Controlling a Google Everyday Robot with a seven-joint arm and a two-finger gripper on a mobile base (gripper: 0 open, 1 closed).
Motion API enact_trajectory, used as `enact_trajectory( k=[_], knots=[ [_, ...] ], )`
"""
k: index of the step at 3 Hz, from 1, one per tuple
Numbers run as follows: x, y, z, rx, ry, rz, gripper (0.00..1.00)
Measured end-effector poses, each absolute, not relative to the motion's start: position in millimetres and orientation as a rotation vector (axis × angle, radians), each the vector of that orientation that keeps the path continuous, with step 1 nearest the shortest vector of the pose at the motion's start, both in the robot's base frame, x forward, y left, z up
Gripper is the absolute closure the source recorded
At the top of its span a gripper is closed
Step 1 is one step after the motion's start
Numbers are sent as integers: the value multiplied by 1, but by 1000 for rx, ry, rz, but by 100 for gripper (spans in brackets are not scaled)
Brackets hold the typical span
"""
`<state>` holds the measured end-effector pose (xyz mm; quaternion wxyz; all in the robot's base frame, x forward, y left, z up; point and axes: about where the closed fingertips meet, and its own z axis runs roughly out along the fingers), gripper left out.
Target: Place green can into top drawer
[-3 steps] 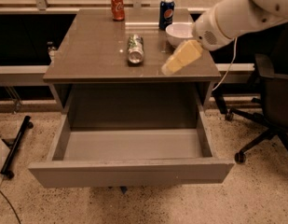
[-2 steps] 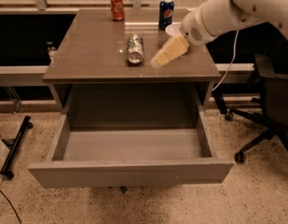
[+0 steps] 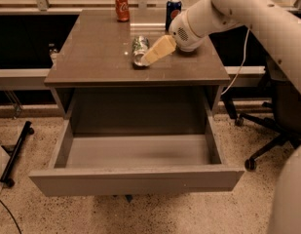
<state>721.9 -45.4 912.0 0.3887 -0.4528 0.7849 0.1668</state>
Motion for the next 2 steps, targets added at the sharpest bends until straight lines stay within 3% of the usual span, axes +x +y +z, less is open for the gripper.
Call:
enact_trajectory(
  k=[2],
  knots=[
    [762,-14,890,-1075,2009,553,0]
  ],
)
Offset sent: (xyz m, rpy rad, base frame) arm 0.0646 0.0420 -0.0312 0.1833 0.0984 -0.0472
